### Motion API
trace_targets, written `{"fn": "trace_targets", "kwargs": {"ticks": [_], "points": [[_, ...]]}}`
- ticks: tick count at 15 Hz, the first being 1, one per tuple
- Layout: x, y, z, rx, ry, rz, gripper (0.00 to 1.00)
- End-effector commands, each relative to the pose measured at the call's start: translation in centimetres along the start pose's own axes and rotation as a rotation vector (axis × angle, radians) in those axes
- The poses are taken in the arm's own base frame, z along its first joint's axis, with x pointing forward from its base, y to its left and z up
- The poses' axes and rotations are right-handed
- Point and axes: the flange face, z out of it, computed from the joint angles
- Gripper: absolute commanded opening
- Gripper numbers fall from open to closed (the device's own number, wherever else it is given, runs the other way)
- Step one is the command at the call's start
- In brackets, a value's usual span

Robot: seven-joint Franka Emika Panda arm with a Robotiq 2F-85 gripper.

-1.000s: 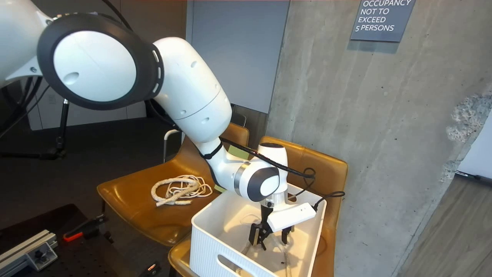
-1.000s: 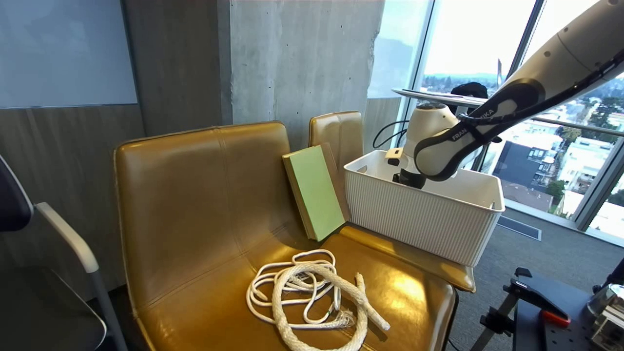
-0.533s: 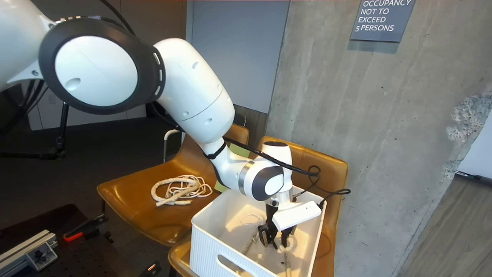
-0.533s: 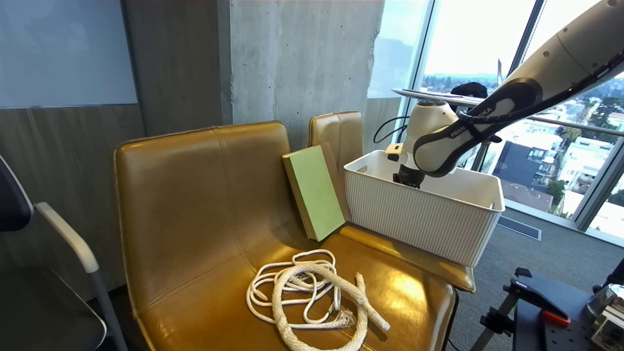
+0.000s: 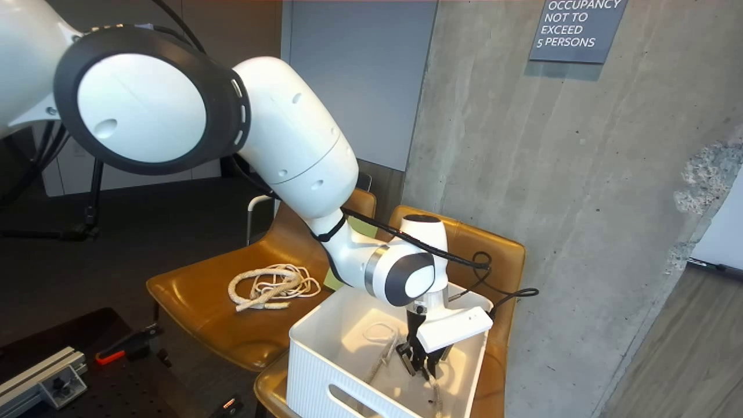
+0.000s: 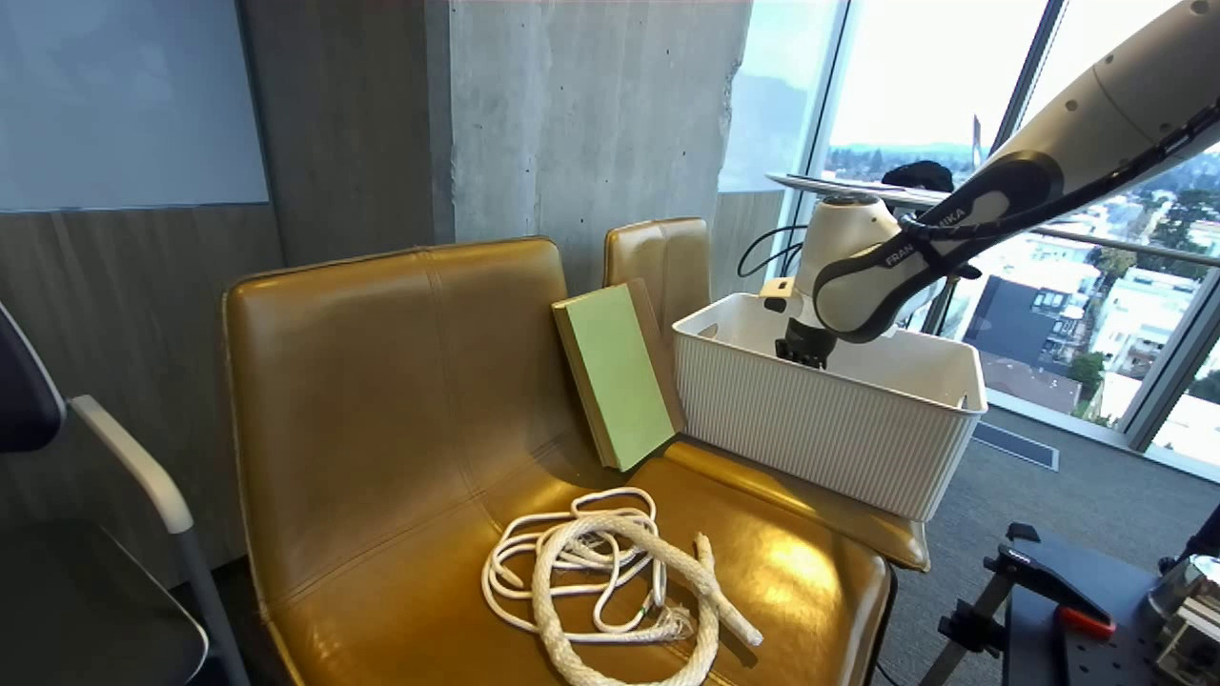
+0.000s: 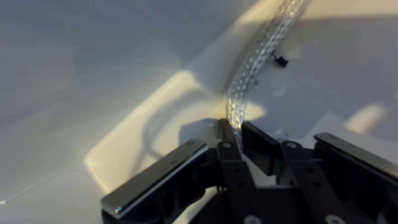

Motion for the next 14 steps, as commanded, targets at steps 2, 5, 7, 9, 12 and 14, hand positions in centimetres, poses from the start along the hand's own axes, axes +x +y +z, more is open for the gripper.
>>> {"fn": "trace_targets", "kwargs": {"ticks": [2,5,7,9,12,14], "points": [[-1.3,1.0,-1.2,-0.016,0.015,0.016,0.04],[-1.5,2.0,-4.4,-0.045,0.027,0.026,0.04],[-1.7,2.6,-6.4,-0.068,0.031,0.028,0.04],[-1.9,2.8,-8.4,-0.089,0.033,0.030,0.04],[-2.4,2.8,-12.1,-0.116,0.038,0.037,0.04],[-2.2,2.1,-15.6,-0.137,0.043,0.040,0.04]]}}
